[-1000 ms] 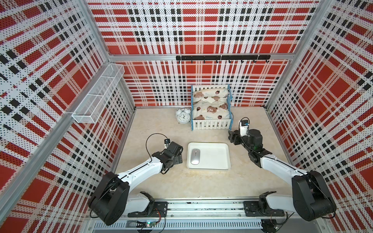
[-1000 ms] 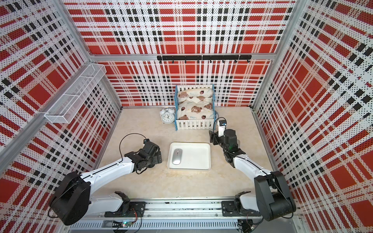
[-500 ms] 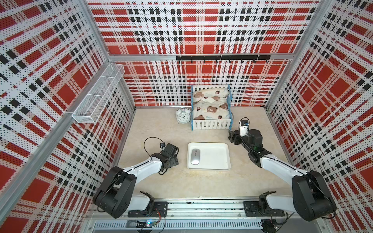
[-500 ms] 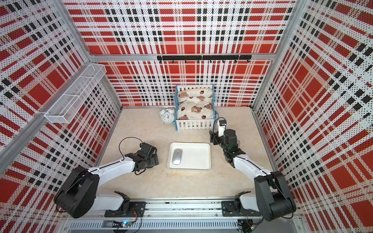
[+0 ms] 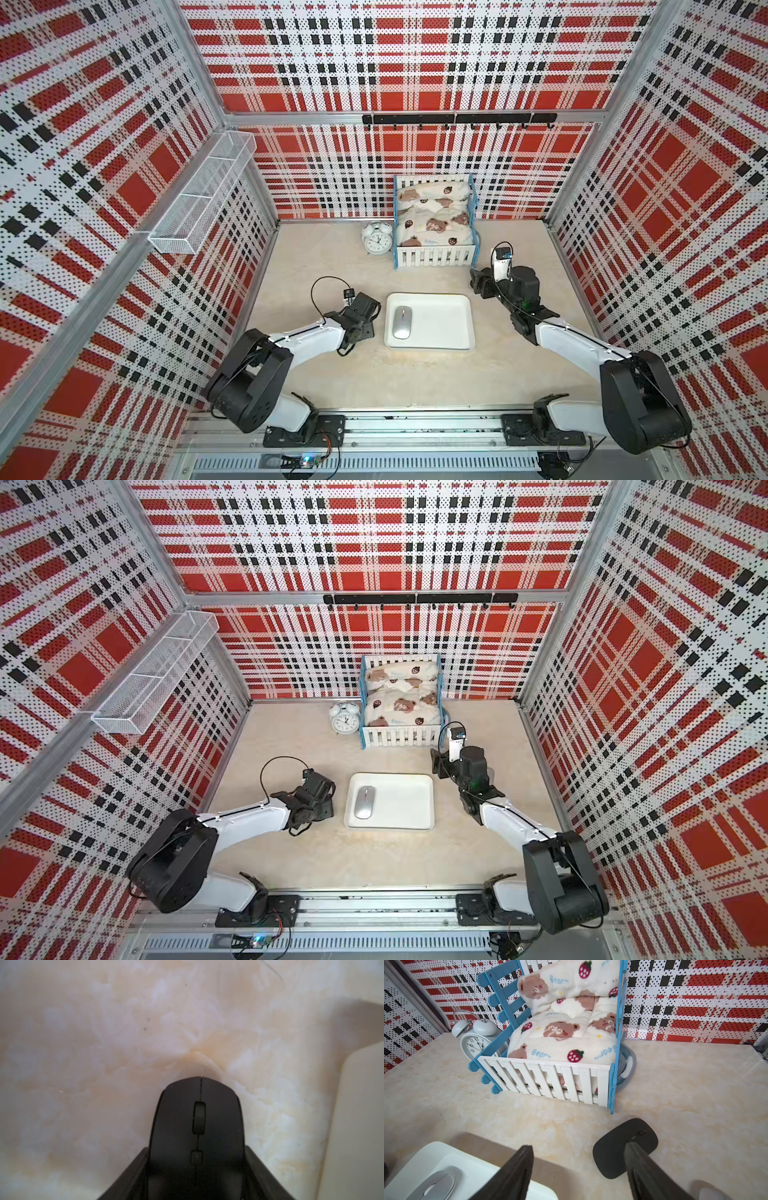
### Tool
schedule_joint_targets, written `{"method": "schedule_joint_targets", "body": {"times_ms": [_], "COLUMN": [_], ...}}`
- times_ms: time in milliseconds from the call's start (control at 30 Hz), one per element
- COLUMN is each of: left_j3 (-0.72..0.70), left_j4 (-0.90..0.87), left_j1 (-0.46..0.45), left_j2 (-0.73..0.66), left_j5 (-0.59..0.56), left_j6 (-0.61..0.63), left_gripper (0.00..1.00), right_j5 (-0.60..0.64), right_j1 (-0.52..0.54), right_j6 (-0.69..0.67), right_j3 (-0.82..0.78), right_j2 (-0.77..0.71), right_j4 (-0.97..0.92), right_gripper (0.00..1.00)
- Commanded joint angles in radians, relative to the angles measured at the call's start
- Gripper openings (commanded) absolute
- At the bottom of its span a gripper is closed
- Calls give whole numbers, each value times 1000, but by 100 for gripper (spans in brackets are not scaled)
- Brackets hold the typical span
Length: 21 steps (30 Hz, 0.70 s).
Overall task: Put the mouse in the storage box
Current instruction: Pick up the mouse from the center of the board, then place the mouse in the storage box.
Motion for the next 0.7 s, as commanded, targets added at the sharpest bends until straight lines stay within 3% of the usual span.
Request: {"method": "schedule_joint_targets", "body": {"times_ms": [0, 133, 267, 500, 667], "left_j3": [61, 136, 228, 344, 321], "left_j4": [8, -22, -44, -1, 103], "left_j1": [-15, -21, -87, -272, -316], "left_j2": [-51, -134, -144, 11, 76], "left_j5": [-36, -69, -103, -71, 22], "left_j6": [-3, 2, -1, -51, -102], "left_gripper": [49, 49, 49, 48, 49], "right_j5": [16, 21, 21, 24, 27], "right_j1": [9, 11, 11, 10, 12], "right_j6": [4, 5, 19, 48, 45], "right_j3": [13, 9, 11, 8, 7], "right_j2": [-7, -9, 0, 19, 19], "right_j4": [5, 3, 10, 31, 29], "right_gripper": [76, 76, 76, 76, 76]}}
